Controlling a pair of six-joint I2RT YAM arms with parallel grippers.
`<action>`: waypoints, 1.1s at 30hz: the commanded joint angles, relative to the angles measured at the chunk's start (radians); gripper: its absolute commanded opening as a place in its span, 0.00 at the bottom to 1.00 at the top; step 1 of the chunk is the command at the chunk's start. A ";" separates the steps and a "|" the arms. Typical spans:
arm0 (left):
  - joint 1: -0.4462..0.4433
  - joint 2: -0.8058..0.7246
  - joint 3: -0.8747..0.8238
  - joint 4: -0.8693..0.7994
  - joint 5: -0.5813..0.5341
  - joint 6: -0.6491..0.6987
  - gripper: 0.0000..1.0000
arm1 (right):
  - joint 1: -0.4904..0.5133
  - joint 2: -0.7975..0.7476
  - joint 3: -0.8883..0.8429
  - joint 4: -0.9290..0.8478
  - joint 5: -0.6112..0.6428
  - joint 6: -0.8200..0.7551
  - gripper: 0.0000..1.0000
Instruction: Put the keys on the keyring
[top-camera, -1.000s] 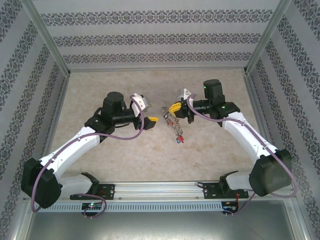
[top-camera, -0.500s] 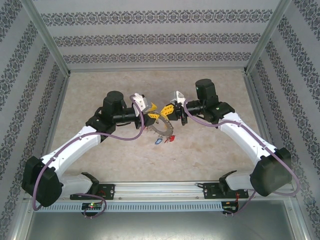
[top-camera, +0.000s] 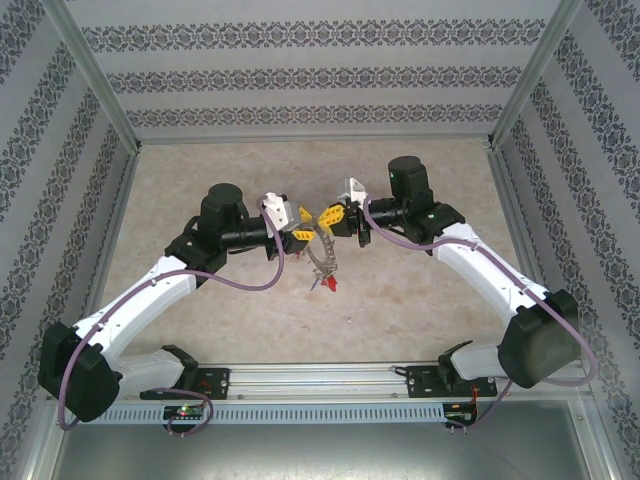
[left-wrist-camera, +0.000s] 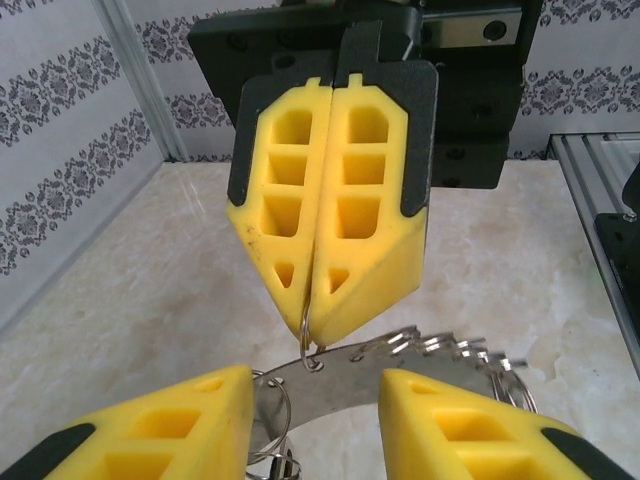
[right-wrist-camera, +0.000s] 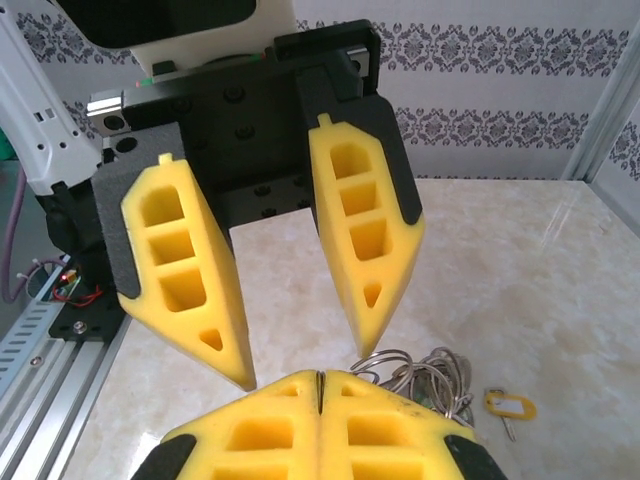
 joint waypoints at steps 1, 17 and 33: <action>-0.006 0.014 0.035 -0.013 0.004 0.031 0.35 | 0.014 -0.004 0.025 0.056 -0.033 0.011 0.00; -0.005 0.036 0.071 -0.066 0.068 0.068 0.06 | 0.049 -0.005 -0.003 0.055 0.013 -0.007 0.00; -0.001 0.072 0.030 -0.008 0.099 0.035 0.00 | 0.022 0.020 -0.035 -0.120 0.114 -0.133 0.00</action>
